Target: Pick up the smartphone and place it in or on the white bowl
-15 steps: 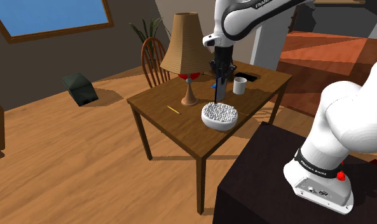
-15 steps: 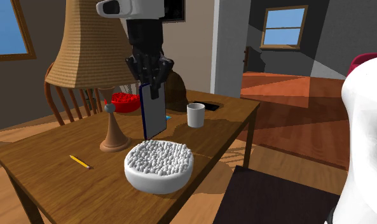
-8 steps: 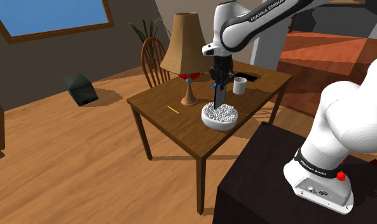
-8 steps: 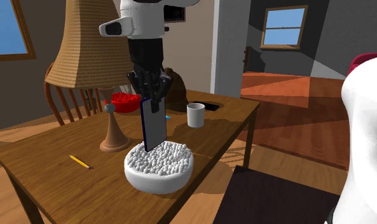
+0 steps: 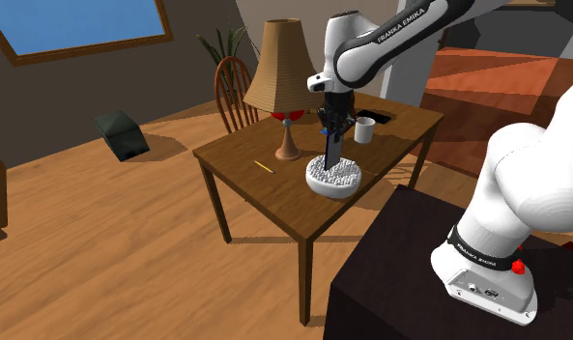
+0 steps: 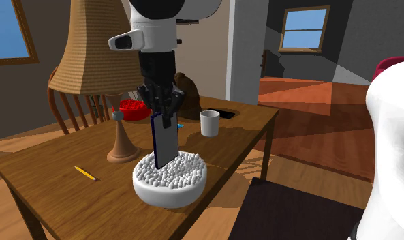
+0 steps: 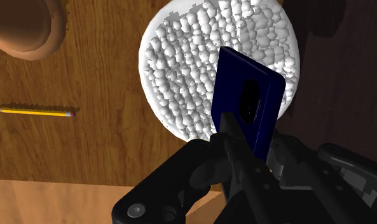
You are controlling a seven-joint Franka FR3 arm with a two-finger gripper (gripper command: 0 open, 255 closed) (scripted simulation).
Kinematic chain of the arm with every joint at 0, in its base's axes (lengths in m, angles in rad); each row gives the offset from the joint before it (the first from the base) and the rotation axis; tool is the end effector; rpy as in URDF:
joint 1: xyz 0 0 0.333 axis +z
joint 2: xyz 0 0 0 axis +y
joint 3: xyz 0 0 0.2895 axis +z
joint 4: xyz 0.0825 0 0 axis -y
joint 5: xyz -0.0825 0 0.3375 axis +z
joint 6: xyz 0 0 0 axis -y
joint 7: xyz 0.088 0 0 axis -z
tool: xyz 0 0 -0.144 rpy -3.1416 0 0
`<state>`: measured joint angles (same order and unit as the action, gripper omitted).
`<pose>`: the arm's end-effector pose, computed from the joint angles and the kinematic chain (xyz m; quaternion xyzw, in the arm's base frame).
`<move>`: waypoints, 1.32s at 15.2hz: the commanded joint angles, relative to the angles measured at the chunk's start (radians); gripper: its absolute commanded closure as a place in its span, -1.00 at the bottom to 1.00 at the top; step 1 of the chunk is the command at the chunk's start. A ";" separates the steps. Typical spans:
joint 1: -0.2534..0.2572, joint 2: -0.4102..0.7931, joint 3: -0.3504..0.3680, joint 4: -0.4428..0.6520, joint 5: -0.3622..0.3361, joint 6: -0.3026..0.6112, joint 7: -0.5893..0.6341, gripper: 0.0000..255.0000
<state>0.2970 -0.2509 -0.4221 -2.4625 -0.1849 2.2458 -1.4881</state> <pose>0.4177 -0.0598 0.3481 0.7354 0.6772 -0.0090 0.0218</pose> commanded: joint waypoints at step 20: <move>0.000 -0.069 0.023 0.072 -0.008 -0.140 0.011 -1.00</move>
